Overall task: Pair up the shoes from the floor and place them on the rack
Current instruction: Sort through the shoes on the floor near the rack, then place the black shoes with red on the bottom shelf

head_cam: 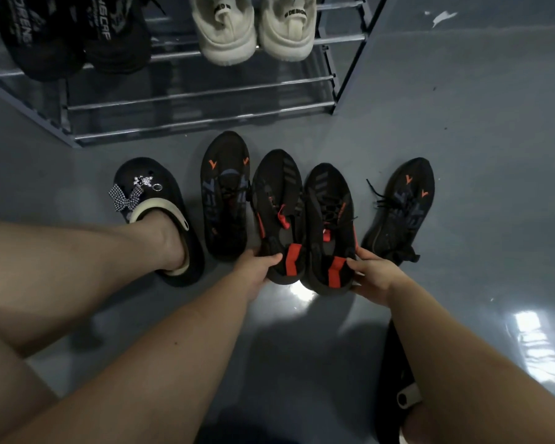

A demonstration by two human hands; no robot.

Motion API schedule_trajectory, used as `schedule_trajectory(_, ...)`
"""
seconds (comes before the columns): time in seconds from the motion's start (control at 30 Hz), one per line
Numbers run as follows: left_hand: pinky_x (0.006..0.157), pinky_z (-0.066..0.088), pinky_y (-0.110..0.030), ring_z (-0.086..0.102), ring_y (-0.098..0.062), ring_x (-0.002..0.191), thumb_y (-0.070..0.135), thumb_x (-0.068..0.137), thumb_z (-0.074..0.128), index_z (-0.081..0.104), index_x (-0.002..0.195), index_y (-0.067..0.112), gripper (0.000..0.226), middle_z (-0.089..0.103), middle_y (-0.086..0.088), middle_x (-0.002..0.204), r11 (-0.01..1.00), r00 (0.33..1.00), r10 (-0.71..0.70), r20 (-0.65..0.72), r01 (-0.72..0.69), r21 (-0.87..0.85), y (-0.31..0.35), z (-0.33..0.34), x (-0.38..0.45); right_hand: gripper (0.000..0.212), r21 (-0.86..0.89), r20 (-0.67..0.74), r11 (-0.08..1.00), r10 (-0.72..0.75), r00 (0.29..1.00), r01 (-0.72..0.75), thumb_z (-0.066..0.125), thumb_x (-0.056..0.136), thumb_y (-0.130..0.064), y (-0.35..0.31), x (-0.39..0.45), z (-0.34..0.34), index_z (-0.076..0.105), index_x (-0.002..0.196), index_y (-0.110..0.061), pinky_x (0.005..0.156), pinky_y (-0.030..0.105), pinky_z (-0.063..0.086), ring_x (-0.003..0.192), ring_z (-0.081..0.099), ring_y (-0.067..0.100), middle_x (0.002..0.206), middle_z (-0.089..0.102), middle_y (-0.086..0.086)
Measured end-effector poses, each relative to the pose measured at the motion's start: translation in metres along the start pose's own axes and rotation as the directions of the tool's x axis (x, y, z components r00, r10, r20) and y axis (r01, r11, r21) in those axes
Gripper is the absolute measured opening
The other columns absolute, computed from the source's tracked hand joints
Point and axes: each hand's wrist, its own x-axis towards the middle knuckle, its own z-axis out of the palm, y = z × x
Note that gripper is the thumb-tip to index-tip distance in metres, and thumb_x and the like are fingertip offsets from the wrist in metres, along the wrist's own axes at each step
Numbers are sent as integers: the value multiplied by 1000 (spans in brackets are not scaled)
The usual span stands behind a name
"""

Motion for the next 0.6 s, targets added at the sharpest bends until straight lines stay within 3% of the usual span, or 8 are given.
schedule_trajectory(0.1, 87, 47, -35, 58, -31, 113, -2, 90, 54, 48, 133, 5, 44, 57, -16, 129, 1000, 999, 13, 38, -13, 4, 6, 2, -8, 48, 6, 6, 1000, 11, 1000, -11, 41, 98, -2, -5, -5, -2, 45, 140, -24, 68, 35, 48, 90, 62, 18, 101, 66, -1)
schedule_trajectory(0.2, 87, 46, -34, 57, -26, 102, 1, 93, 50, 49, 130, 3, 37, 58, -18, 128, 999, 997, 13, 70, -16, 33, 14, -1, -18, 46, -8, 2, 1000, 0, 1000, 0, 44, 98, -5, -13, -16, 0, 45, 140, -23, 72, 37, 49, 92, 62, 19, 103, 66, 1)
schedule_trajectory(0.27, 86, 47, -36, 57, -24, 100, 5, 94, 51, 52, 128, 1, 34, 62, -17, 119, 998, 996, 5, 92, -10, 56, 20, -3, -27, 45, -29, -1, 999, -21, 1000, 21, 44, 98, -6, -19, -28, 1, 45, 140, -23, 80, 40, 47, 92, 61, 20, 104, 65, 2)
schedule_trajectory(0.33, 84, 48, -37, 57, -24, 100, 8, 94, 52, 52, 128, 2, 35, 64, -11, 105, 998, 993, 0, 118, -8, 63, 26, -5, -39, 44, -32, 0, 999, -43, 999, 43, 44, 98, -7, -25, -42, 2, 46, 139, -23, 80, 41, 47, 92, 61, 19, 105, 65, 2)
schedule_trajectory(0.47, 81, 49, -38, 59, -27, 107, 9, 93, 54, 52, 128, 4, 36, 61, -15, 123, 998, 988, 48, 147, -52, 28, 39, -4, -72, 43, -17, 9, 992, -125, 992, 125, 41, 99, -7, -34, -77, 5, 46, 139, -22, 69, 38, 49, 91, 61, 20, 103, 65, 3)
schedule_trajectory(0.6, 84, 50, -37, 61, -24, 103, 9, 94, 52, 55, 122, 6, 28, 64, -10, 111, 991, 975, 125, 185, -131, 22, 49, -13, -112, 44, 4, 50, 977, -214, 976, 214, 36, 101, -7, -31, -112, 12, 44, 141, -24, 83, 42, 47, 99, 59, 24, 114, 63, 6)
